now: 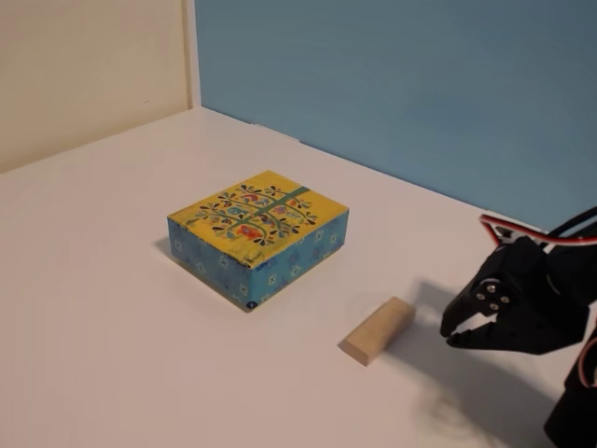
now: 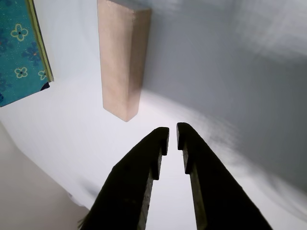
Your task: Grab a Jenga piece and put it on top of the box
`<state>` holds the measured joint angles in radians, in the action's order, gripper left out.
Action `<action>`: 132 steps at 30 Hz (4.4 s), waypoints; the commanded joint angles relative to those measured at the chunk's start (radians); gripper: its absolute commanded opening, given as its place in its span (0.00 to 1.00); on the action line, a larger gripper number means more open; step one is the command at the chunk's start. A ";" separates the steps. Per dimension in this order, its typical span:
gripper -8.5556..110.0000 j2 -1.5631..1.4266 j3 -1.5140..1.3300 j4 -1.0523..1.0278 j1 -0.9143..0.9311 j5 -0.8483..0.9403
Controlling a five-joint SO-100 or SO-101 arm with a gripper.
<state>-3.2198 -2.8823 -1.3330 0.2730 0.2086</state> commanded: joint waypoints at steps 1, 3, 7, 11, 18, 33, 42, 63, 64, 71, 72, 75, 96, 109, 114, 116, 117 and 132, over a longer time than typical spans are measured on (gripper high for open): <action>0.07 -0.008 0.046 -0.005 -0.003 0.006; 0.07 -0.008 0.046 -0.005 -0.003 0.006; 0.07 -0.008 0.046 -0.005 -0.003 0.006; 0.07 -0.008 0.046 -0.005 -0.003 0.006; 0.07 -0.008 0.046 -0.005 -0.003 0.006; 0.07 -0.008 0.046 -0.005 -0.003 0.006; 0.07 -0.008 0.046 -0.005 -0.003 0.006; 0.07 -0.008 0.046 -0.005 -0.003 0.006; 0.07 -0.008 0.046 -0.005 -0.003 0.006; 0.07 -0.008 0.046 -0.005 -0.003 0.006; 0.07 -0.008 0.046 -0.005 -0.003 0.006; 0.07 -0.008 0.046 -0.005 -0.002 0.006; 0.07 0.098 0.216 -0.018 0.086 -0.035; 0.07 0.344 0.443 -0.021 0.083 -0.054; 0.07 0.407 0.477 -0.029 0.077 -0.055; 0.07 0.425 0.497 -0.041 0.077 -0.055; 0.07 0.433 0.508 -0.048 0.077 -0.055; 0.07 0.614 0.701 -0.127 0.127 -0.066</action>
<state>-2.6246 -2.2411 -1.4542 0.3912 0.1488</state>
